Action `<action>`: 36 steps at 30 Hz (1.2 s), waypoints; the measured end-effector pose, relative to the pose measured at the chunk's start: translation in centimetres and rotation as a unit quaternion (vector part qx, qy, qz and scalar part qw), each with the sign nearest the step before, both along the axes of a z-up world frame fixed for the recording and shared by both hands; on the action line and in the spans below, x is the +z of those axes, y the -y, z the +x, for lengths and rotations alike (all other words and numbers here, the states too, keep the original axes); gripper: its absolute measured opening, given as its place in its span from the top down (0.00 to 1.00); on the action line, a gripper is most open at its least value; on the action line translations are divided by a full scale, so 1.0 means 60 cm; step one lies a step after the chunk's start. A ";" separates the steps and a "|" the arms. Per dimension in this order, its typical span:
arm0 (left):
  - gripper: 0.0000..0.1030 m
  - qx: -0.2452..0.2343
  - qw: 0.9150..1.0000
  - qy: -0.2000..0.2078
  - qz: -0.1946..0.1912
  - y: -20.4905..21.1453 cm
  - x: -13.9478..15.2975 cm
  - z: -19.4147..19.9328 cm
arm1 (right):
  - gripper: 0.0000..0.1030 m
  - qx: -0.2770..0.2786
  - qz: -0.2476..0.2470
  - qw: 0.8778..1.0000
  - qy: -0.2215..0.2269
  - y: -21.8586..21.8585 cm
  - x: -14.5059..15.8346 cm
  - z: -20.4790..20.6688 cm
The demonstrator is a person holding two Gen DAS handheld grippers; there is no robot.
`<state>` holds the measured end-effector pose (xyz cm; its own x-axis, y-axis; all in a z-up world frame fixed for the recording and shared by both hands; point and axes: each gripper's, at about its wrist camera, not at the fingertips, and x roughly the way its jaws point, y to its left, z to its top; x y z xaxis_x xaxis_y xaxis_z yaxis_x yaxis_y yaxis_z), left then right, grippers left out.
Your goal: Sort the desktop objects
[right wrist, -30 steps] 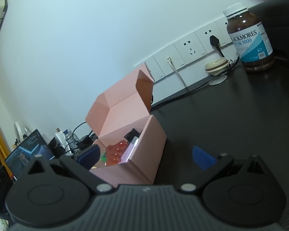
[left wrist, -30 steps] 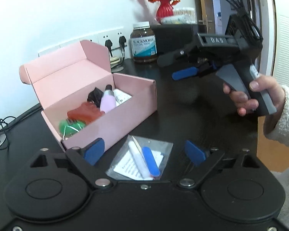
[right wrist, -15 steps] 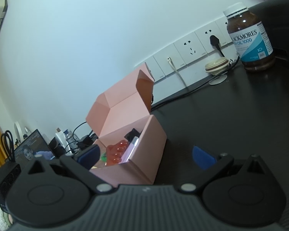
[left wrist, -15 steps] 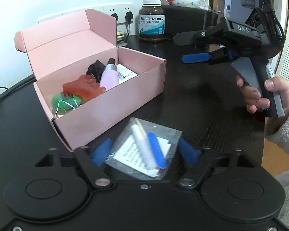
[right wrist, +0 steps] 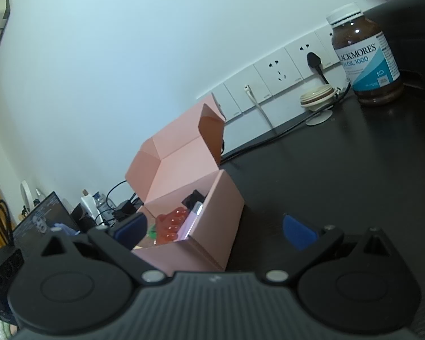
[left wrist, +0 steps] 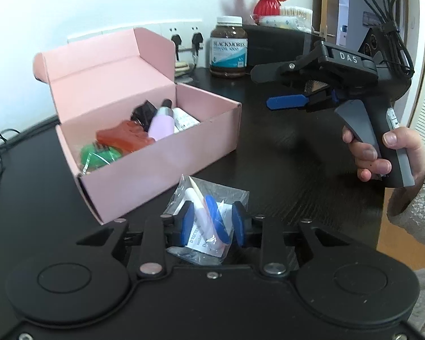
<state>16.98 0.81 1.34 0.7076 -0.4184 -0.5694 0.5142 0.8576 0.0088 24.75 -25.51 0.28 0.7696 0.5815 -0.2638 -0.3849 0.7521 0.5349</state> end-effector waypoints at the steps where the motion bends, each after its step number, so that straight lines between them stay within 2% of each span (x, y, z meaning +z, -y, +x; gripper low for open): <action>1: 0.73 0.000 1.000 0.001 -0.004 -0.002 0.002 -0.002 | 0.01 0.000 0.000 1.000 0.000 0.000 0.000 0.000; 6: 0.78 0.010 1.000 0.022 -0.011 -0.010 0.014 -0.017 | 0.01 0.001 -0.001 1.000 0.000 -0.001 0.001 0.000; 20: 0.82 0.041 0.997 0.060 -0.026 -0.032 0.033 -0.038 | 0.01 -0.001 0.000 1.000 0.000 -0.001 0.001 0.000; 21: 0.84 0.042 0.997 0.061 -0.026 -0.033 0.034 -0.038 | 0.01 -0.001 0.000 1.000 0.000 -0.001 0.001 0.000; 29: 0.84 0.051 0.997 0.062 -0.021 -0.043 0.037 -0.037 | 0.01 -0.001 0.000 1.000 0.000 -0.001 0.001 0.000; 31: 0.75 0.045 0.998 0.054 -0.003 -0.041 0.030 -0.036 | 0.01 -0.002 -0.001 1.000 0.001 0.000 0.002 -0.001; 33: 0.54 0.042 0.997 0.061 0.017 -0.038 0.023 -0.040 | 0.01 -0.001 -0.001 1.000 0.002 -0.001 0.002 -0.001; 35: 0.41 0.038 0.997 0.059 0.022 -0.037 0.019 -0.041 | 0.01 -0.001 -0.002 1.000 0.002 -0.001 0.002 -0.001; 36: 0.40 0.038 0.997 0.058 0.022 -0.037 0.018 -0.041 | 0.01 -0.001 -0.002 1.000 0.003 -0.001 0.002 -0.001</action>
